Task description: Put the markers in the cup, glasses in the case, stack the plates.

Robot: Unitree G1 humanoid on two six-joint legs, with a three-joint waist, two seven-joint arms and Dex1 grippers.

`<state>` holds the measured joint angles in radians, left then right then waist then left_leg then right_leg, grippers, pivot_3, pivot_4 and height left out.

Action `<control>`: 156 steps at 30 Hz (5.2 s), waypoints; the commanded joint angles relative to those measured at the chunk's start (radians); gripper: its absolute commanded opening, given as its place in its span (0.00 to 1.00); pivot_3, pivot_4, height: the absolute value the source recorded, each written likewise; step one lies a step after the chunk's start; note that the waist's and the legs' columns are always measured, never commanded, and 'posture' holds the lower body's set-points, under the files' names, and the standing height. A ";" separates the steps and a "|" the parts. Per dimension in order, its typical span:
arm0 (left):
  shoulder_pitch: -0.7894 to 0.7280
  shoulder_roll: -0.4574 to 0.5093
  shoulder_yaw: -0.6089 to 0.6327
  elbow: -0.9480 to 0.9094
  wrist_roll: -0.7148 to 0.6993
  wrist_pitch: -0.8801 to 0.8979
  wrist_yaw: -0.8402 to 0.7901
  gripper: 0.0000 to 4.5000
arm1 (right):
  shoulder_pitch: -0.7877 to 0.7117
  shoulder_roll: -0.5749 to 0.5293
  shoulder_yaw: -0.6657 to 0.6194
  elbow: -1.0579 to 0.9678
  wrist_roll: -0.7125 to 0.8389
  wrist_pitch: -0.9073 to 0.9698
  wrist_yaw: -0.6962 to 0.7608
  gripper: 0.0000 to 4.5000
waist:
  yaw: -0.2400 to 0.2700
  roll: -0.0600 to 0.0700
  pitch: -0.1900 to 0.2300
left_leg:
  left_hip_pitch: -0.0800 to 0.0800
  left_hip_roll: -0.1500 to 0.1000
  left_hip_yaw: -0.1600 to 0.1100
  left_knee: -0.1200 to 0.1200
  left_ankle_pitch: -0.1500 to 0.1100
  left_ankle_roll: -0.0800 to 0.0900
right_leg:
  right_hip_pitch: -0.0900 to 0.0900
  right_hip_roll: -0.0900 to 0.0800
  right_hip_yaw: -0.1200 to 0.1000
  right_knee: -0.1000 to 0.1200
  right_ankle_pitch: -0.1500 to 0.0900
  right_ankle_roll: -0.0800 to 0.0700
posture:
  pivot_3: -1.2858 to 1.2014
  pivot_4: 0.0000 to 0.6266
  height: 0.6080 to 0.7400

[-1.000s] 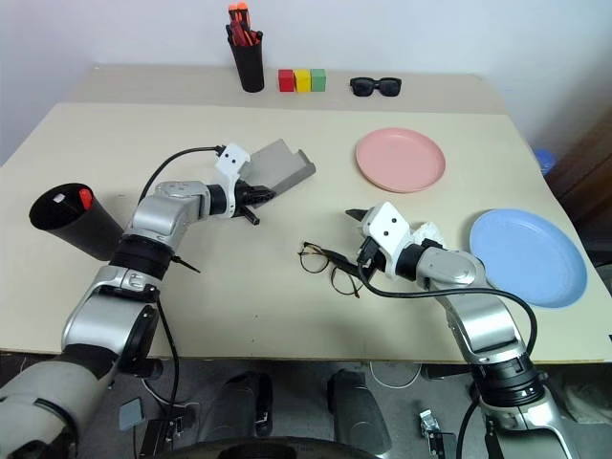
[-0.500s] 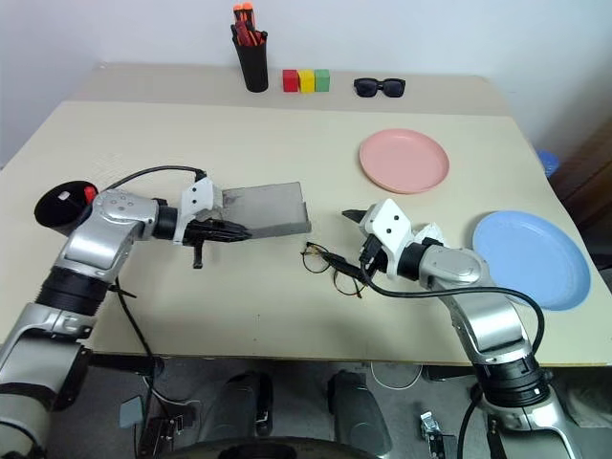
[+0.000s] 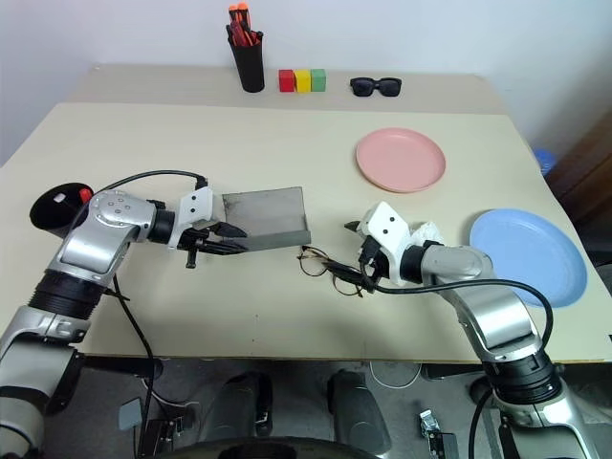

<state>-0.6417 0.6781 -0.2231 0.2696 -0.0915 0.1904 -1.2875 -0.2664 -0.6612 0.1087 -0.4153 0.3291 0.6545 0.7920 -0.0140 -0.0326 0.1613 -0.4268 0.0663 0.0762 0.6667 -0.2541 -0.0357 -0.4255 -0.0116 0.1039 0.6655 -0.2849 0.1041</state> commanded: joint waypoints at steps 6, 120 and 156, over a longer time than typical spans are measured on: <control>-0.040 -0.032 0.090 -0.033 -0.058 -0.031 0.084 0.40 | -0.049 -0.048 0.033 -0.086 -0.034 0.048 -0.016 1.00 | 0.001 0.000 0.000 | 0.000 0.000 0.000 0.000 0.000 0.000 | 0.000 0.000 0.000 0.000 0.000 0.000 | 0.52 0.24 0.89; -0.531 -0.271 0.131 0.555 -0.137 0.598 0.639 0.01 | 0.039 0.007 -0.062 -0.114 -0.169 -0.180 0.066 0.90 | -0.005 0.002 0.001 | 0.000 -0.001 -0.001 -0.001 0.000 0.001 | -0.001 0.002 0.000 0.000 0.000 0.001 | 0.52 0.24 0.89; 0.237 -0.141 0.231 -0.484 -0.182 0.145 0.448 0.01 | -0.327 0.023 0.091 0.522 -0.458 -0.275 -0.284 0.90 | -0.002 0.002 0.001 | 0.000 -0.001 0.001 0.000 0.000 0.001 | -0.001 -0.001 0.001 0.001 0.000 0.001 | 0.52 0.24 0.89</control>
<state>-0.4168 0.5441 -0.0208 -0.1531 -0.2460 0.3597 -0.8540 -0.5599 -0.6296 0.1803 0.0441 -0.0614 0.4365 0.5467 -0.0163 -0.0304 0.1625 -0.4266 0.0658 0.0773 0.6669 -0.2544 -0.0350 -0.4264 -0.0122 0.1048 0.6665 -0.2848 0.1049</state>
